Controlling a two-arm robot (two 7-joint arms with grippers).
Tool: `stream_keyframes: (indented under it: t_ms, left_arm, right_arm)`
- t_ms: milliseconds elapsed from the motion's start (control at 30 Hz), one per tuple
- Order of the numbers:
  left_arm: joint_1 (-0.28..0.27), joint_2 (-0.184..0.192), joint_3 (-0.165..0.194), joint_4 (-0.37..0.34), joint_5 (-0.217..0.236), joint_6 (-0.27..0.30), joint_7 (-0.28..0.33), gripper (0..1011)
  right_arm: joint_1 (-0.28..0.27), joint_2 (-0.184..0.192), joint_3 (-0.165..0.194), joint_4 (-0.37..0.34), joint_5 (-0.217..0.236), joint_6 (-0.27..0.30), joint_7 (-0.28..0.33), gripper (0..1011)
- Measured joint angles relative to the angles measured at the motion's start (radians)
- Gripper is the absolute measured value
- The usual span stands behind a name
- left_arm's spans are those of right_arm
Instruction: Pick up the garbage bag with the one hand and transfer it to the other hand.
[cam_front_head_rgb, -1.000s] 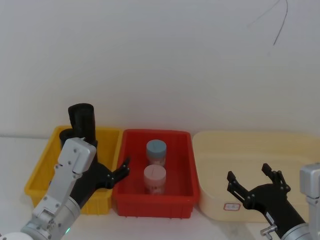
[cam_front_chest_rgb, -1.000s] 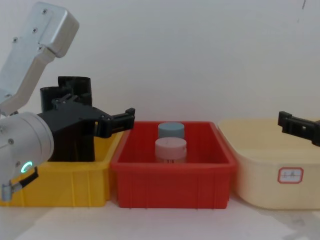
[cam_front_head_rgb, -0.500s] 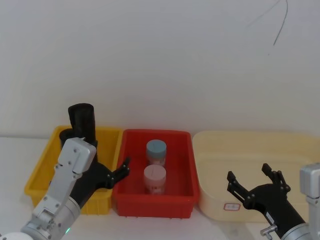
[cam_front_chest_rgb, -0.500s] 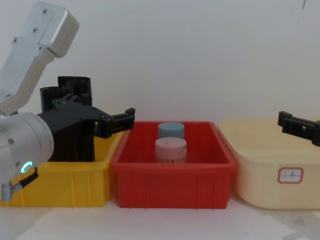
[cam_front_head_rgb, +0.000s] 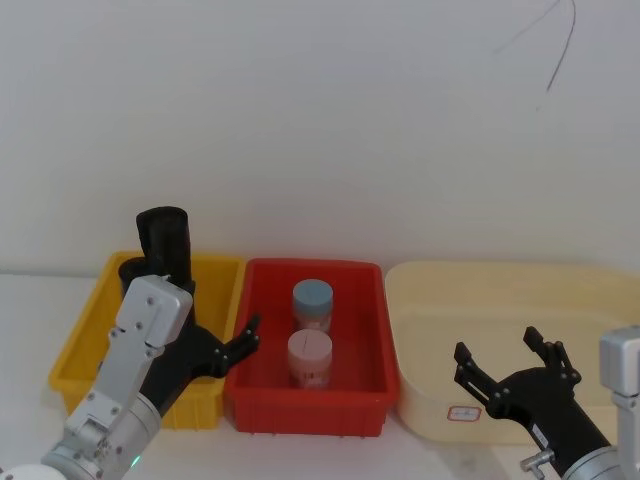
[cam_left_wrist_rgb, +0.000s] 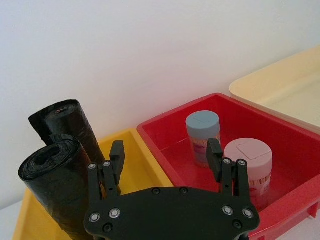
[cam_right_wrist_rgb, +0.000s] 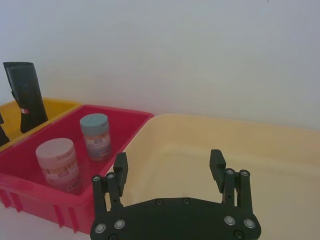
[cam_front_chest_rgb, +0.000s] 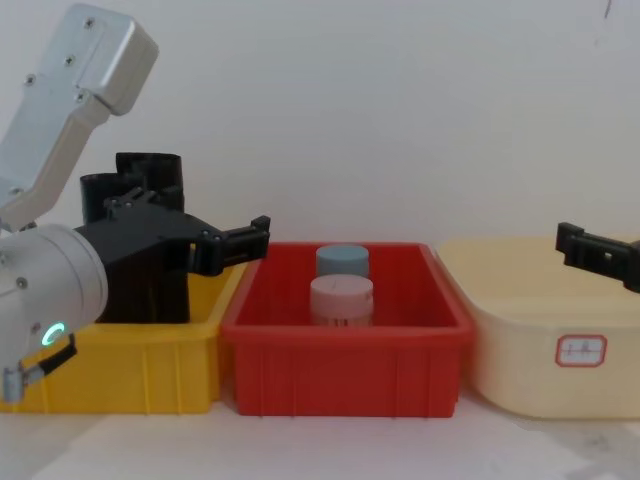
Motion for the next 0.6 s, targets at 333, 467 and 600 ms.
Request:
stream_keyframes:
  t_ms: [333, 467, 600]
  left_arm:
    - [0.0, 0.0, 0.0, 0.0, 0.0, 0.0, 0.0, 1000]
    - [0.002, 0.0, 0.0, 0.0, 0.0, 0.0, 0.001, 1000]
    - [0.015, -0.002, -0.005, -0.011, 0.007, 0.004, 0.016, 1000]
  right_arm:
    - [0.0, 0.0, 0.0, 0.0, 0.0, 0.0, 0.0, 1000]
    - [0.0, 0.0, 0.0, 0.0, 0.0, 0.0, 0.0, 1000]
    - [0.0, 0.0, 0.0, 0.0, 0.0, 0.0, 0.0, 1000]
